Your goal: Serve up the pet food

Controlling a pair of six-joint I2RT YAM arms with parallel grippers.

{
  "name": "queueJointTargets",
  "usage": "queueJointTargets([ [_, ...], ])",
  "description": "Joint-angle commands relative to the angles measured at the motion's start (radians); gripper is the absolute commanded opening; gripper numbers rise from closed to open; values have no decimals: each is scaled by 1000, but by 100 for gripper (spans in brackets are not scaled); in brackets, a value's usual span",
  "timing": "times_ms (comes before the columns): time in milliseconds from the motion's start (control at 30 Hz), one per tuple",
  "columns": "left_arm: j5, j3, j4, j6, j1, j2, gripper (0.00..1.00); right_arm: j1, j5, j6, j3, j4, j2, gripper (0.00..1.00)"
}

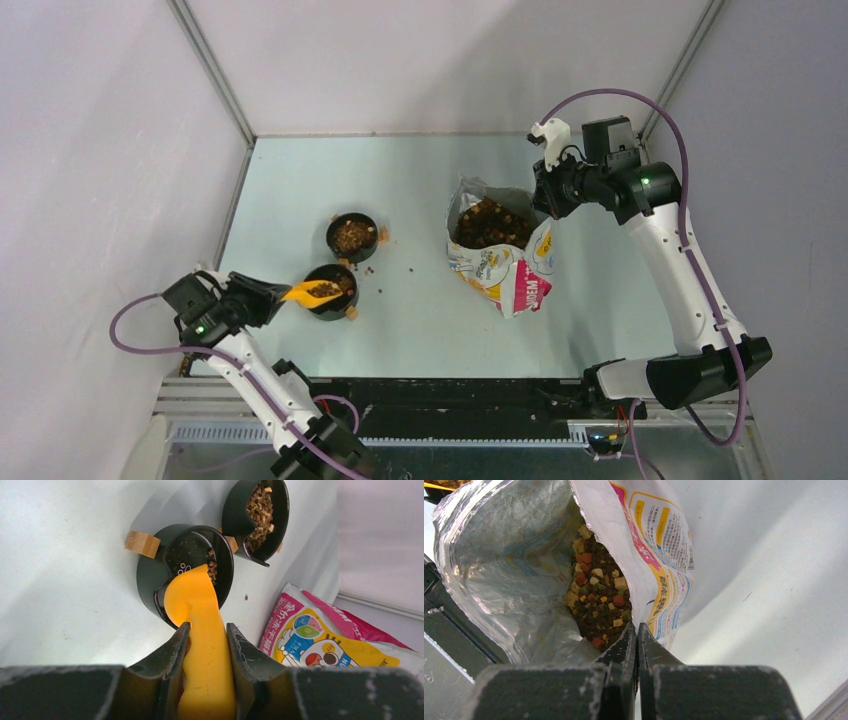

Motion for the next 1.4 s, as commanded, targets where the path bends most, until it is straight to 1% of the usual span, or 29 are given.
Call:
queueJointTargets([
  [0, -79, 43, 39, 81, 9, 18, 0, -1, -59, 6, 30, 111, -28, 0],
  [167, -87, 39, 74, 85, -20, 44, 0, -1, -58, 7, 29, 112, -27, 0],
  [233, -111, 38, 100, 73, -65, 42, 0, -1, -58, 6, 27, 112, -27, 0],
  [333, -183, 44, 165, 44, -176, 38, 0, -1, -59, 6, 27, 113, -26, 0],
  [433, -245, 64, 211, 36, -262, 59, 0, -1, -60, 6, 27, 114, -25, 0],
  [667, -300, 92, 277, 43, -335, 151, 0, -5, -53, 1, 10, 119, -36, 0],
  [833, -339, 112, 316, 43, -425, 191, 0, -6, -55, 1, 7, 121, -39, 0],
  [1067, -405, 190, 353, 63, -539, 299, 0, -12, -55, 1, -1, 120, -51, 0],
  [1367, -454, 277, 390, 62, -646, 407, 0, -26, -59, 3, -12, 116, -70, 0],
])
